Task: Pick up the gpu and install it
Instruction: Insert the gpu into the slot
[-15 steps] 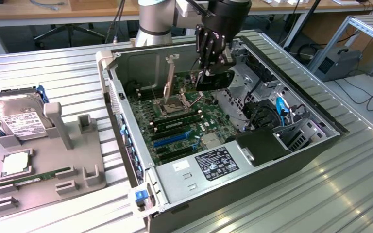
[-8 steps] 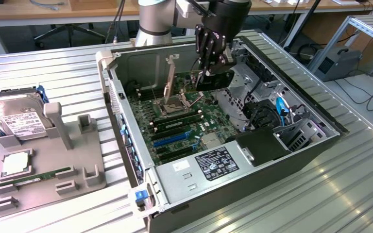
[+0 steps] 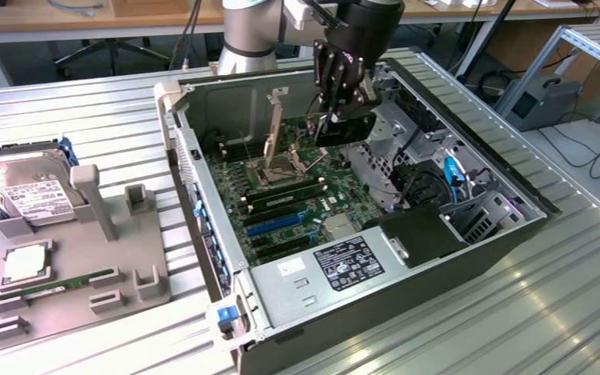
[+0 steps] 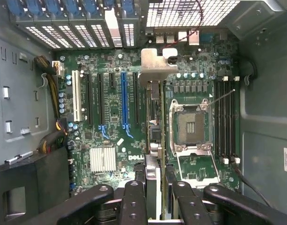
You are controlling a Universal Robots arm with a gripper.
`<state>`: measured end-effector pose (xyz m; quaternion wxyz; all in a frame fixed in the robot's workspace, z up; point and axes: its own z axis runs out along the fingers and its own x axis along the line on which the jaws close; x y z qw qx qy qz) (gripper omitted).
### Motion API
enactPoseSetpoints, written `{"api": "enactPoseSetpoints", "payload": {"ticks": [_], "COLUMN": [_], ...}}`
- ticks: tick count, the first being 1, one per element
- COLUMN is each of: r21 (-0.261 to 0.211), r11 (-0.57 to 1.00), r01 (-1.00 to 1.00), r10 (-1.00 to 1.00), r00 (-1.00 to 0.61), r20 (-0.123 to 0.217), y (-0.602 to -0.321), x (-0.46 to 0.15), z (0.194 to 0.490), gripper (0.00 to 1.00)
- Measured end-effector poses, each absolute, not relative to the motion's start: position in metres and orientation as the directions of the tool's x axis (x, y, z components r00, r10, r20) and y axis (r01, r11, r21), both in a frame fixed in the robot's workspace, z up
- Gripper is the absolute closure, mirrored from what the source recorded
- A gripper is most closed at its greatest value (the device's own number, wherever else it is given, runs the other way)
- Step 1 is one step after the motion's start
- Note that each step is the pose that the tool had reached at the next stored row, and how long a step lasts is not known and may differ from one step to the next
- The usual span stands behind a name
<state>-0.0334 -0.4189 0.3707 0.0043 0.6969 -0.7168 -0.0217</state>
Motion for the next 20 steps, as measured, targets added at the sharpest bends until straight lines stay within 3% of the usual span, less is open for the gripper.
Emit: {"api": "enactPoseSetpoints", "payload": {"ticks": [20], "r21": [0.037], "r11": [-0.026], "r01": [-0.999], "r10": [-0.999], "r00": [0.025], "r20": [-0.023], "y": [-0.4189], "x": [-0.0334], "z": [0.3703], "gripper": [0.73]}}
